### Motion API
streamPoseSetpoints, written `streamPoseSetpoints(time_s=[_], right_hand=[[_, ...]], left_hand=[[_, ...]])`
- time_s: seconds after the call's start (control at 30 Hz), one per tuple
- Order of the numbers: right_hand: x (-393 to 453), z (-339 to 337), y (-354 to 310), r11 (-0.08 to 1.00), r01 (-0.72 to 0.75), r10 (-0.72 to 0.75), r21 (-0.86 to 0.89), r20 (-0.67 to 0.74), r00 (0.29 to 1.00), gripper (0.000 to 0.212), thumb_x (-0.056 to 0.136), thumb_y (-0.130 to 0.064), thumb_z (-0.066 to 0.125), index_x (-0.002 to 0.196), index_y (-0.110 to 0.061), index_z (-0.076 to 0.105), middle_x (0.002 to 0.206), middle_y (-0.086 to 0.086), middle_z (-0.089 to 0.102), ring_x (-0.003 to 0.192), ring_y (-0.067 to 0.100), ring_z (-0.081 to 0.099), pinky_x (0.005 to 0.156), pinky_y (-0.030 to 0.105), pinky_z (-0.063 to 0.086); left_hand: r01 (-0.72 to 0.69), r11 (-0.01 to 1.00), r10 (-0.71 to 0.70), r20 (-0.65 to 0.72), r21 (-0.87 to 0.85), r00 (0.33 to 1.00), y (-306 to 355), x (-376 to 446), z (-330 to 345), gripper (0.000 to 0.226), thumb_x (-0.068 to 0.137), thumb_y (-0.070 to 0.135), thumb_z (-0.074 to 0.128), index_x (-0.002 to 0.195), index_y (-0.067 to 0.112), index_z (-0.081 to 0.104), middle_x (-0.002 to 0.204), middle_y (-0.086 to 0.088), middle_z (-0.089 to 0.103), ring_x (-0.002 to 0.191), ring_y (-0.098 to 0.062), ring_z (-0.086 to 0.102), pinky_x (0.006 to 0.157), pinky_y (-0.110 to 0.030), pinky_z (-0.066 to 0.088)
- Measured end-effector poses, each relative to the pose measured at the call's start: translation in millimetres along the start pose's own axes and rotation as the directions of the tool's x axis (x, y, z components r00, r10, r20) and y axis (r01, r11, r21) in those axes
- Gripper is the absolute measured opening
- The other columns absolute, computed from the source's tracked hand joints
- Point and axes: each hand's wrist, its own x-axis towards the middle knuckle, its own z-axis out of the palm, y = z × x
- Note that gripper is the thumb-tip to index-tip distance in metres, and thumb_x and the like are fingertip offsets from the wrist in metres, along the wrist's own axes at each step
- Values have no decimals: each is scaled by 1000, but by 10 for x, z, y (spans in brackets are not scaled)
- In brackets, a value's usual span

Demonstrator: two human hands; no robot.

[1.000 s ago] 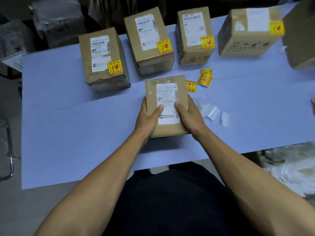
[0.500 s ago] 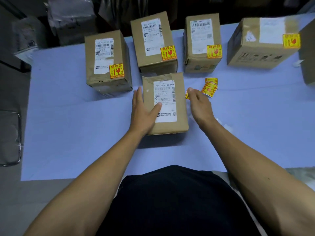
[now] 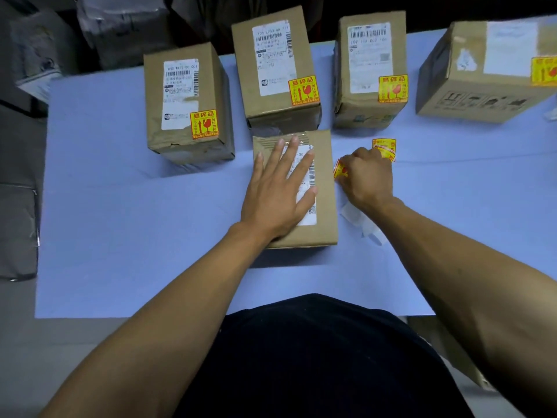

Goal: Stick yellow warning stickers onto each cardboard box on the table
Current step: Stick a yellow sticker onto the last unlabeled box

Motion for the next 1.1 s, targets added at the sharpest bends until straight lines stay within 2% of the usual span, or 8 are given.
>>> streamPoseSetpoints(time_s=[0.3,0.4,0.5,0.63,0.7,0.8,0.9,1.1], right_hand=[[-18,-35,83,994,-3,12,108,-79,997,27,91,-23,62,113,-14,74,110,15,68,104,40,56,80,41,45],[-44,-84,68,917,-81,129,391,-98,987,29,90,-25,65,115,-11,72,112,13,70,107,34,59,83,39,47],[-106,-293,-21,452,-247,337,857,93,937,32,88,-26,72,118,-16,65,99,4,68,92,21,66,81,34,52],[-272,-565,-102,-17,-244,222,970,242,945,18,91,-20,71,109,-20,67,84,-4,63,68,7,63,60,26,56],[-365,-655,-170,-100,-197,139,975,210,968,9,92,-19,70,102,-19,70,78,-6,64,63,5,63,58,23,54],[-467,-709,-283,-97,-144,80,985,152,985,8,93,-18,69,101,-17,69,84,-2,67,72,8,67,64,24,57],[-525,-714,-333,-30,-128,62,991,130,990,9,91,-18,71,100,-16,69,86,-1,69,81,12,70,78,33,62],[-588,-794,-252,108,-116,43,987,112,993,12,89,-16,72,83,-18,63,77,-2,66,65,10,61,64,24,55]], left_hand=[[15,1000,-15,-11,-27,1000,21,-26,-23,65,98,53,30,157,29,19,168,-1,7,154,-23,1,122,-46,-2],[8,999,-9,-23,-42,1000,33,-33,-44,64,100,51,34,157,29,19,168,-1,7,154,-22,1,122,-46,-3],[22,995,-24,-19,-96,1000,51,-31,-98,62,101,48,40,157,27,22,167,-1,8,154,-22,1,122,-45,-3],[10,928,-67,-140,-371,988,198,-58,-237,55,96,39,58,144,14,48,154,-8,43,146,-24,31,119,-33,19],[32,796,-159,-158,-605,974,361,-51,-327,45,90,36,67,129,14,62,128,-4,66,121,-14,57,104,-18,37],[122,465,-276,-12,-877,961,546,-4,-452,19,87,19,72,104,10,71,95,-5,75,88,-12,68,88,-34,56],[146,349,-324,27,-926,946,559,-6,-513,3,89,6,68,87,8,69,80,-11,68,76,-17,62,73,-34,52],[294,-56,-353,294,-954,888,430,-78,-644,17,97,7,56,83,16,61,72,-4,70,60,-13,65,57,-22,50]])
